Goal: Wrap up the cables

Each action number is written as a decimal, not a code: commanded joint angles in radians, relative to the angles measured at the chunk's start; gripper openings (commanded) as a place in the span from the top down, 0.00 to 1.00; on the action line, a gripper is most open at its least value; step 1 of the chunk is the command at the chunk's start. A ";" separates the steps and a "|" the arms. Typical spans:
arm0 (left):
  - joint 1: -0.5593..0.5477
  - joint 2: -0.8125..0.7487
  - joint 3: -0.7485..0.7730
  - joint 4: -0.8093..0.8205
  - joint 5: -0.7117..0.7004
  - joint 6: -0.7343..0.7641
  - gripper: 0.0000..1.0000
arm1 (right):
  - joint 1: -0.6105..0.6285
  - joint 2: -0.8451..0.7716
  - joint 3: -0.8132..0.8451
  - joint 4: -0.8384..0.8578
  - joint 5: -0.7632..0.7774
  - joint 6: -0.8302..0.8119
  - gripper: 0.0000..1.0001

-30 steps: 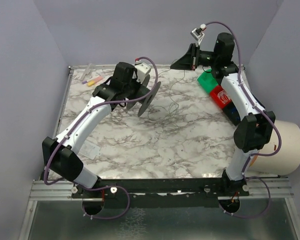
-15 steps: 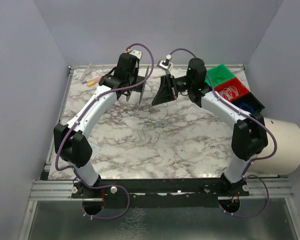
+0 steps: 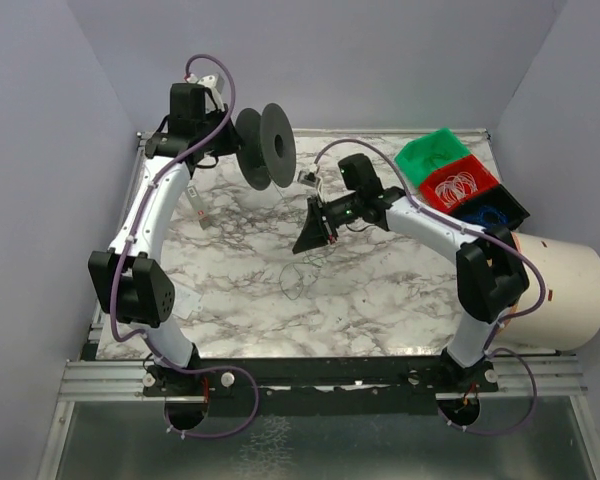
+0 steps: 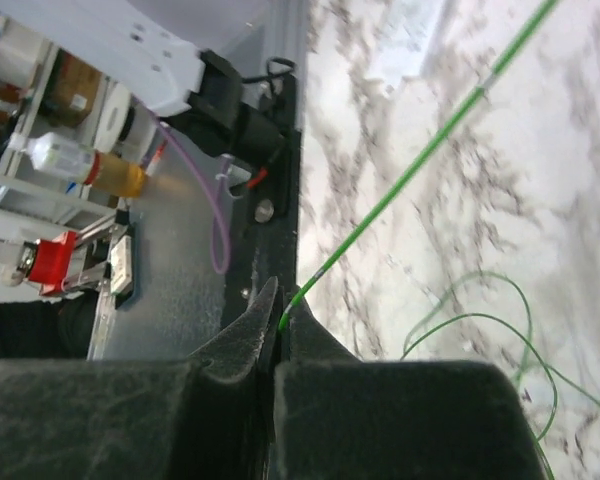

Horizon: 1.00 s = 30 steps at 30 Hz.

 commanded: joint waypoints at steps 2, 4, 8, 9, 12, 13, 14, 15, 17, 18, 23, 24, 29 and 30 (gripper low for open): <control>0.091 -0.040 -0.009 0.178 0.326 -0.128 1.00 | -0.034 0.057 -0.110 0.168 0.176 0.129 0.99; 0.116 -0.054 -0.027 0.211 0.413 -0.152 1.00 | -0.073 0.091 -0.105 0.175 0.217 0.168 1.00; 0.128 -0.079 -0.058 0.228 0.560 -0.126 1.00 | -0.190 0.157 -0.086 0.220 0.245 0.277 1.00; 0.128 -0.085 -0.066 0.224 0.604 -0.111 1.00 | -0.217 0.168 -0.082 0.237 0.233 0.307 0.99; 0.128 -0.107 -0.078 0.186 0.691 -0.022 1.00 | -0.293 0.183 -0.077 0.318 0.179 0.394 0.99; 0.128 -0.115 -0.077 0.153 0.705 0.025 1.00 | -0.317 0.184 -0.075 0.341 0.163 0.426 1.00; 0.126 -0.122 -0.072 0.112 0.705 0.080 1.00 | -0.337 0.182 -0.073 0.360 0.146 0.453 0.99; 0.125 -0.129 -0.068 0.077 0.704 0.124 1.00 | -0.355 0.180 -0.069 0.377 0.131 0.476 0.99; 0.118 -0.141 -0.073 0.013 0.691 0.211 1.00 | -0.387 0.164 -0.063 0.399 0.128 0.515 0.99; 0.111 -0.147 -0.080 -0.014 0.678 0.247 1.00 | -0.399 0.150 -0.063 0.404 0.144 0.524 0.99; 0.007 -0.172 -0.121 -0.104 0.587 0.403 1.00 | -0.411 -0.013 -0.096 0.382 0.500 0.401 0.99; -0.035 -0.174 -0.121 -0.127 0.539 0.440 1.00 | -0.412 -0.036 -0.104 0.404 0.567 0.399 1.00; -0.229 -0.188 -0.150 -0.161 0.266 0.545 1.00 | -0.434 -0.013 0.034 0.289 0.550 0.385 0.99; -0.246 -0.184 -0.152 -0.155 0.209 0.545 1.00 | -0.439 -0.003 0.062 0.262 0.509 0.394 0.99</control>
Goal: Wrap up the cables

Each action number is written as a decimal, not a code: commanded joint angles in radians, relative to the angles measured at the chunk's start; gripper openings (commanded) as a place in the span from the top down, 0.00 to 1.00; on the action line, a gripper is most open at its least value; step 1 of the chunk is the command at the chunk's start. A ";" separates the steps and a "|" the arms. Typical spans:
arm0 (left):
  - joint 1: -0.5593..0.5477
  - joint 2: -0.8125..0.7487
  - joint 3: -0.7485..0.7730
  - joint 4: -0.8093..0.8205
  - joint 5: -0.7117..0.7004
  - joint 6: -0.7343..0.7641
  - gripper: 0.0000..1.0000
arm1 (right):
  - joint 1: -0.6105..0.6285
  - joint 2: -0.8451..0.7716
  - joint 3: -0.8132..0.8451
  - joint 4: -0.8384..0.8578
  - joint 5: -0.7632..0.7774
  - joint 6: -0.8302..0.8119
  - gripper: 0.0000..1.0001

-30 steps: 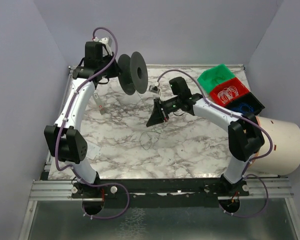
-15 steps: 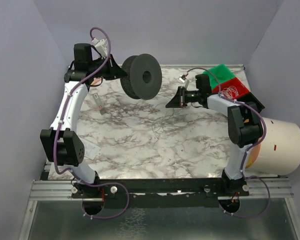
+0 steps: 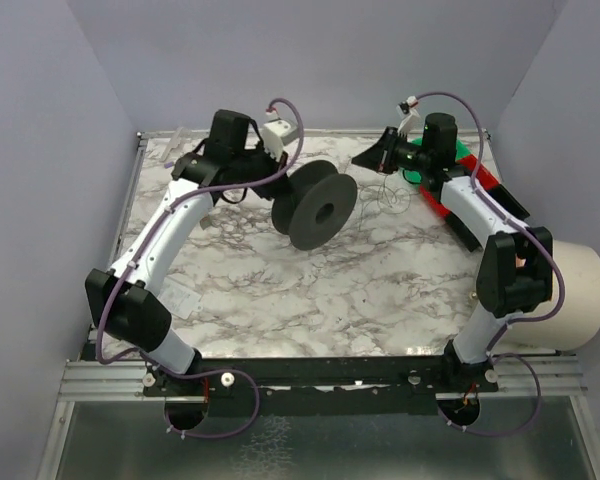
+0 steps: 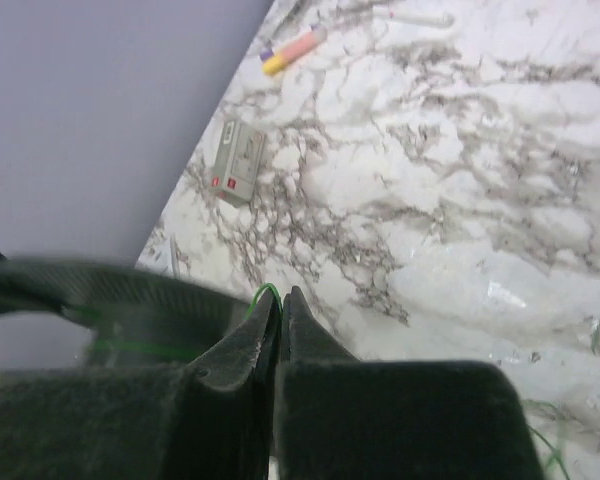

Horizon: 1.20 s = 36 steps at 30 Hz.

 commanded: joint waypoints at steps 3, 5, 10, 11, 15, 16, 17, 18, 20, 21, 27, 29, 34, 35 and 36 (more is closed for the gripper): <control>-0.118 -0.042 -0.033 0.007 -0.397 0.088 1.00 | -0.031 0.067 0.223 -0.259 -0.129 -0.072 0.99; -0.122 -0.039 -0.043 0.042 -0.504 0.069 1.00 | -0.031 0.081 0.306 -0.386 -0.202 -0.131 1.00; -0.155 -0.014 -0.060 0.111 -0.716 0.027 1.00 | -0.010 0.049 0.348 -0.461 -0.370 -0.117 1.00; -0.159 -0.003 -0.056 0.119 -0.749 0.016 1.00 | 0.003 0.040 0.345 -0.456 -0.404 -0.101 1.00; -0.161 0.044 -0.035 0.150 -0.833 -0.028 1.00 | 0.068 -0.019 0.202 -0.160 -0.563 0.128 1.00; -0.161 0.053 -0.029 0.155 -0.852 -0.036 1.00 | 0.091 -0.034 0.161 -0.044 -0.588 0.208 1.00; -0.161 0.061 -0.022 0.160 -0.865 -0.045 1.00 | 0.110 -0.046 0.132 0.037 -0.605 0.246 1.00; -0.161 0.066 -0.015 0.162 -0.868 -0.050 1.00 | 0.126 -0.053 0.123 0.056 -0.614 0.237 1.00; -0.161 0.071 -0.004 0.167 -0.851 -0.052 1.00 | 0.140 -0.061 0.128 -0.017 -0.598 0.107 1.00; -0.161 0.069 0.002 0.167 -0.844 -0.052 1.00 | 0.141 -0.068 0.135 -0.094 -0.572 -0.023 1.00; -0.159 0.019 0.028 0.171 -0.714 -0.023 1.00 | 0.146 -0.153 0.011 -0.348 -0.170 -0.883 0.72; -0.158 -0.003 0.039 0.166 -0.662 -0.010 1.00 | 0.146 -0.152 -0.047 -0.333 -0.097 -1.064 0.62; -0.153 -0.038 0.075 0.136 -0.561 0.022 1.00 | 0.146 -0.056 -0.025 -0.338 0.055 -1.194 0.43; -0.152 -0.045 0.081 0.137 -0.547 0.022 1.00 | 0.146 -0.029 0.005 -0.340 0.070 -1.173 0.42; -0.150 -0.052 0.090 0.137 -0.535 0.021 1.00 | 0.145 -0.005 0.027 -0.336 0.087 -1.148 0.42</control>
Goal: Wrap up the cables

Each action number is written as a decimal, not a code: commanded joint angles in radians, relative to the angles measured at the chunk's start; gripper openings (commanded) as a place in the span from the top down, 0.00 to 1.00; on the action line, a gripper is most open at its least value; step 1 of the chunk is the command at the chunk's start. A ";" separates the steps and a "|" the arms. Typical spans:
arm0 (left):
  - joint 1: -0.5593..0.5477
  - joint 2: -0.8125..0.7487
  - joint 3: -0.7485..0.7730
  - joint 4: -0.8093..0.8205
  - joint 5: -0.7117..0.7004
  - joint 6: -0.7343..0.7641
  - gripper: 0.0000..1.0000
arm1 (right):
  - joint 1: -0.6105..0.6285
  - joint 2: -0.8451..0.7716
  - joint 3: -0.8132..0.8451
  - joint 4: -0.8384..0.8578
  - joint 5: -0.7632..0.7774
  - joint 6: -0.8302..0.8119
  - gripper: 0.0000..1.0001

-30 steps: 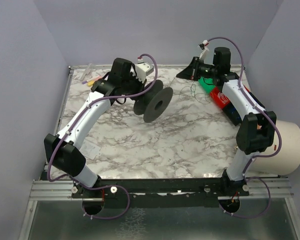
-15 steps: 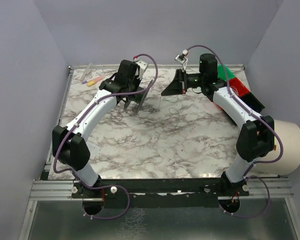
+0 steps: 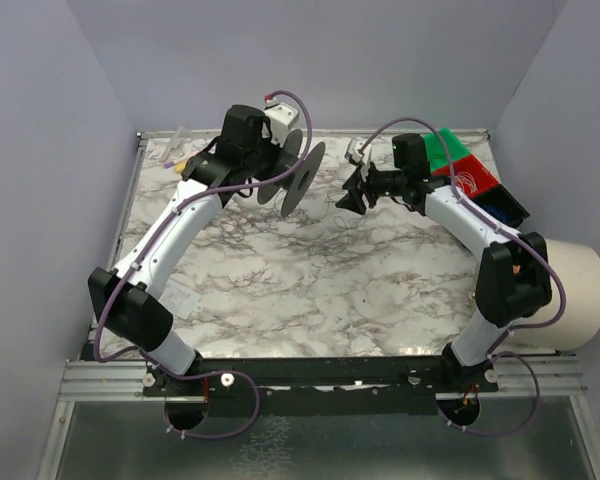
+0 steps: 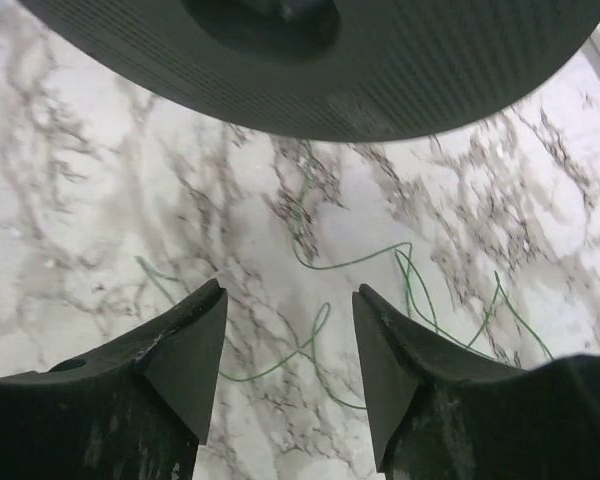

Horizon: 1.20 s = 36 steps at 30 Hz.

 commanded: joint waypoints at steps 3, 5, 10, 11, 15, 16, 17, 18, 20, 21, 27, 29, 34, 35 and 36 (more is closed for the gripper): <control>0.009 -0.096 0.133 0.049 0.151 0.007 1.00 | -0.001 0.123 0.064 0.052 0.182 -0.068 0.39; 0.010 -0.100 0.200 0.049 0.166 -0.007 1.00 | -0.004 0.126 0.042 0.116 0.161 -0.029 0.38; 0.010 -0.087 0.387 0.050 0.247 -0.027 1.00 | -0.017 0.136 0.050 0.154 0.080 0.042 0.35; 0.010 -0.081 0.424 0.049 0.255 -0.037 1.00 | -0.018 0.137 0.062 0.151 0.079 0.051 0.36; 0.010 -0.053 0.559 0.047 0.266 -0.063 1.00 | -0.031 0.128 0.088 0.144 0.092 0.078 0.35; 0.010 -0.048 0.580 0.047 0.267 -0.069 1.00 | -0.037 0.124 0.093 0.138 0.092 0.078 0.35; 0.010 -0.044 0.597 0.047 0.268 -0.074 1.00 | -0.043 0.121 0.095 0.133 0.091 0.078 0.35; 0.010 -0.040 0.610 0.047 0.272 -0.078 1.00 | -0.052 0.114 0.096 0.131 0.085 0.076 0.34; 0.010 -0.033 0.626 0.048 0.282 -0.084 1.00 | -0.066 0.106 0.097 0.123 0.061 0.069 0.33; 0.010 -0.030 0.632 0.049 0.282 -0.088 1.00 | -0.073 0.103 0.101 0.111 0.045 0.058 0.32; 0.010 -0.014 0.697 0.050 0.290 -0.091 1.00 | -0.105 0.087 0.113 -0.008 -0.107 -0.075 0.29; 0.010 -0.013 0.711 0.051 0.289 -0.095 1.00 | -0.105 0.093 0.120 -0.128 -0.176 -0.219 0.26; 0.010 -0.014 0.686 0.055 0.308 -0.114 1.00 | -0.083 0.123 0.071 -0.214 -0.236 -0.337 0.00; 0.010 -0.014 0.683 0.056 0.309 -0.117 1.00 | -0.070 0.131 0.056 -0.195 -0.230 -0.316 0.00; 0.010 -0.013 0.684 0.056 0.308 -0.119 1.00 | -0.056 0.134 0.033 -0.151 -0.224 -0.274 0.00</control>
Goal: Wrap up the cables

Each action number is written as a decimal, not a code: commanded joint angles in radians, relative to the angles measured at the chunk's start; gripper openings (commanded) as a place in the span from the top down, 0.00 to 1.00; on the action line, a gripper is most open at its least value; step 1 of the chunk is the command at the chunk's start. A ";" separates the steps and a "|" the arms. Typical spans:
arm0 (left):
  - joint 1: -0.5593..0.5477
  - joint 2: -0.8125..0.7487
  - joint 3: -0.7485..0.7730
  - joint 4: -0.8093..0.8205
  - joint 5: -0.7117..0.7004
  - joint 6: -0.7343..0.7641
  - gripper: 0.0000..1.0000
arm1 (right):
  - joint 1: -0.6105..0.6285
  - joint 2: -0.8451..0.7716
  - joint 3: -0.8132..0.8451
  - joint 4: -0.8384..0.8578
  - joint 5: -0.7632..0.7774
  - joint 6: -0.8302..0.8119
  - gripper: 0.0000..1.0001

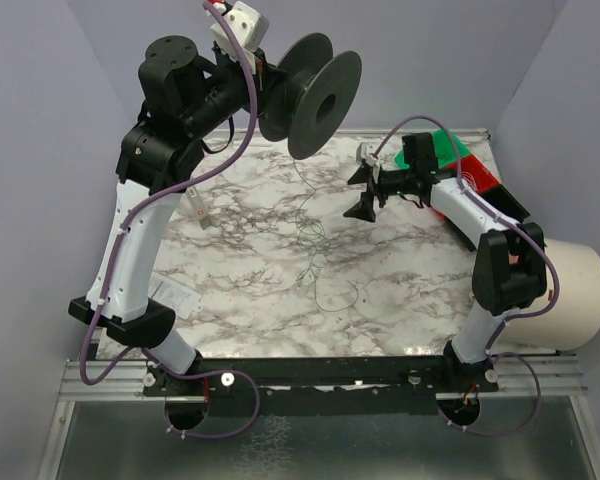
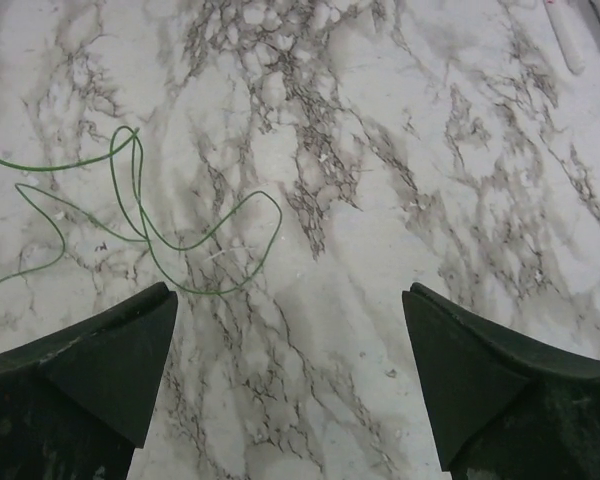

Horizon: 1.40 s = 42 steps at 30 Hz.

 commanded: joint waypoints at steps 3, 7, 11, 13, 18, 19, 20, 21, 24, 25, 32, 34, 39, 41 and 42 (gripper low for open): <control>0.006 -0.012 0.033 0.071 0.029 -0.036 1.00 | 0.087 -0.013 -0.170 0.168 -0.040 0.109 0.00; 0.015 -0.016 0.020 0.076 0.019 -0.041 1.00 | 0.140 -0.051 -0.310 0.437 0.006 0.254 0.00; 0.029 -0.025 -0.001 0.082 0.006 -0.045 1.00 | 0.170 -0.050 -0.339 0.512 -0.005 0.306 0.00; 0.035 -0.027 -0.006 0.085 0.005 -0.044 1.00 | 0.188 -0.039 -0.342 0.527 0.001 0.321 0.01; 0.047 -0.027 -0.021 0.096 0.007 -0.083 1.00 | 0.222 -0.010 -0.362 0.653 0.046 0.439 0.04; 0.048 -0.027 -0.024 0.097 0.007 -0.085 1.00 | 0.225 -0.002 -0.357 0.666 0.053 0.449 0.05; 0.050 -0.027 -0.025 0.098 0.008 -0.087 1.00 | 0.228 0.005 -0.351 0.665 0.055 0.452 0.07; 0.051 -0.028 -0.026 0.099 0.006 -0.088 1.00 | 0.230 0.011 -0.347 0.664 0.052 0.451 0.09; 0.057 -0.031 -0.029 0.101 0.000 -0.089 1.00 | 0.241 0.025 -0.338 0.658 0.034 0.450 0.13; 0.058 -0.032 -0.031 0.101 -0.003 -0.091 1.00 | 0.245 0.031 -0.336 0.652 0.030 0.445 0.14; 0.070 -0.036 -0.033 0.107 -0.035 -0.096 1.00 | 0.278 0.072 -0.306 0.551 0.000 0.371 0.19; 0.074 -0.037 -0.034 0.107 -0.038 -0.097 1.00 | 0.284 0.081 -0.305 0.559 0.009 0.380 0.20; 0.080 -0.040 -0.038 0.110 -0.037 -0.101 1.00 | 0.284 0.101 -0.290 0.586 0.027 0.428 0.49; 0.082 -0.043 -0.037 0.109 -0.040 -0.099 1.00 | 0.284 0.104 -0.275 0.552 0.023 0.407 0.74; 0.084 -0.045 -0.037 0.108 -0.046 -0.096 1.00 | 0.282 0.102 -0.266 0.526 0.021 0.392 0.85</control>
